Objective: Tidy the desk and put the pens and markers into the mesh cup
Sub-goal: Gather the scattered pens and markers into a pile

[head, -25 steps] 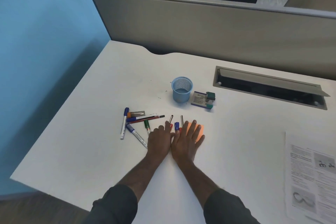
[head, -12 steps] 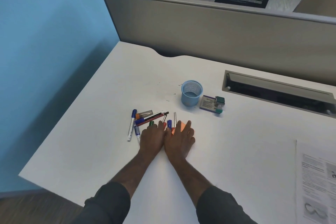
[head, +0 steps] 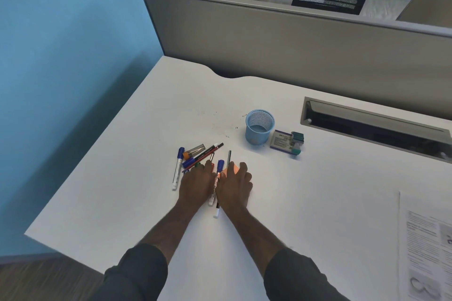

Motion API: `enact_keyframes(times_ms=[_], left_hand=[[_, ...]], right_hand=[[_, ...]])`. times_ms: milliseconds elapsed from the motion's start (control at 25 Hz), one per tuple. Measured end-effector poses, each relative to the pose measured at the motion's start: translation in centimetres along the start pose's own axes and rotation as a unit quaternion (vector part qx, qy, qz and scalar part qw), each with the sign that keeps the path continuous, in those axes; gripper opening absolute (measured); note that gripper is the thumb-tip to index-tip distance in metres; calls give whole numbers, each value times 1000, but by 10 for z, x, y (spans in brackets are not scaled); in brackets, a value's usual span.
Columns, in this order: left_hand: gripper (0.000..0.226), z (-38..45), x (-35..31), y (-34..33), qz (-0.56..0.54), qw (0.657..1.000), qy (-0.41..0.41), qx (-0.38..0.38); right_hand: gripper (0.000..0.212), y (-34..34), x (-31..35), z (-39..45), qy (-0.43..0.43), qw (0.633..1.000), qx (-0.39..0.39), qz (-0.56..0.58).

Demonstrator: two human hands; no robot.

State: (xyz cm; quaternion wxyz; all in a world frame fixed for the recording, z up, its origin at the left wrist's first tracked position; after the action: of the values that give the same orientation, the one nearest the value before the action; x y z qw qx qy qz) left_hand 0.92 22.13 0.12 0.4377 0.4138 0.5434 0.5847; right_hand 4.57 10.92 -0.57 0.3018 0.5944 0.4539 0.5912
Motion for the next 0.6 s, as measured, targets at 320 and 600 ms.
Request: enact_keyframes(times_ms=[320,600], left_hand=[[15,1,7,-3,-68,998,10,10],[20,-3,17,-4,-104,995,3,-7]], right_hand=[[43,-6,5,6,144,987,-33,-59],[43,-13,8,6,251,965,-23,-65]])
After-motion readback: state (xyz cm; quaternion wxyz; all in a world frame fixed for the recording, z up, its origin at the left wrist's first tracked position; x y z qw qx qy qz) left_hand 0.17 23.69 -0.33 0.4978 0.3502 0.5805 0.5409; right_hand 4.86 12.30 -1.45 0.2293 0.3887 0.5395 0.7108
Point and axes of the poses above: each hand's wrist, its own z-axis towards the middle knuckle, its own y-axis out of the back of the hand, x = y × z, the point moved 3 cm from there along z, towards the middle knuckle, and after that the axes turned 7 degrees about -x, right-handed, at the moved point
